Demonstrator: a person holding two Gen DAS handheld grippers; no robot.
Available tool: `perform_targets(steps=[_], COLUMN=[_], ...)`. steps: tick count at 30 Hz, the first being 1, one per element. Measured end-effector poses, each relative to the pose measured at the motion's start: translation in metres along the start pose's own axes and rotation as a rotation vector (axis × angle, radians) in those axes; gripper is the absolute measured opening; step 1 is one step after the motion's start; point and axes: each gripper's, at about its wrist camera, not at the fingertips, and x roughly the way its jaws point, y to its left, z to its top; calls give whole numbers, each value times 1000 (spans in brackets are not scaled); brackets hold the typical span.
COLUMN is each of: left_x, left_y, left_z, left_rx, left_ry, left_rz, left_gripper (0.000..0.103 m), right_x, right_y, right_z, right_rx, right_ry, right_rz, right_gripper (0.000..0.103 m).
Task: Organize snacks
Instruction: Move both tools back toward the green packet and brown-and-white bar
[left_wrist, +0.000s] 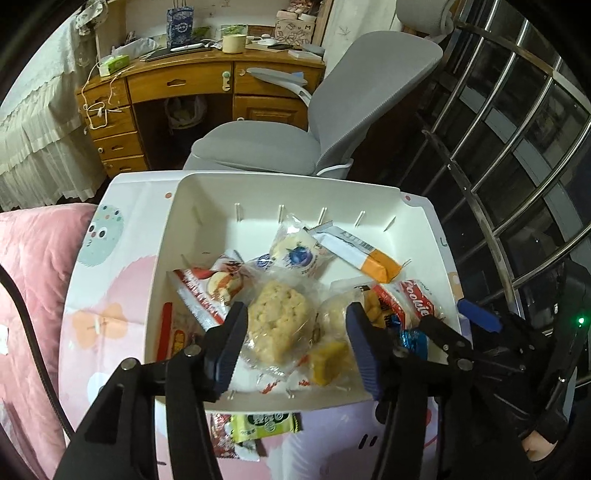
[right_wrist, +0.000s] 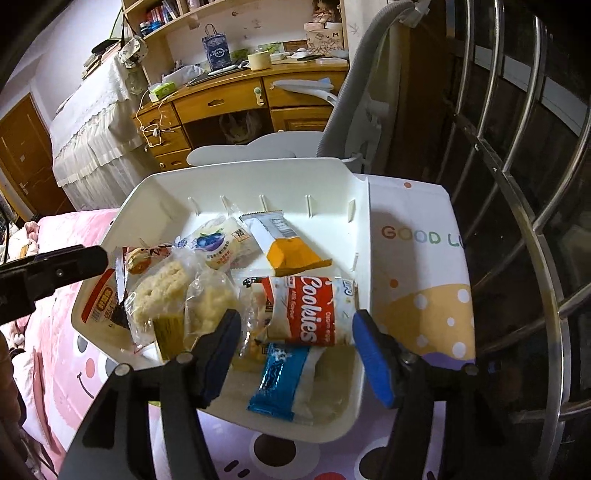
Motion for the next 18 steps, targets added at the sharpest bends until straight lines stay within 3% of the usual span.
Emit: perform_targets(steps=[18], left_x=[-65], left_y=[64], left_z=[-60], left_rx=[-96], left_ry=[1], left_rz=[56], left_gripper=[63], right_x=[-43], right_y=[26], right_z=[-14], right_rx=[15], right_ry=[-8], right_rz=[32], right_gripper=[73])
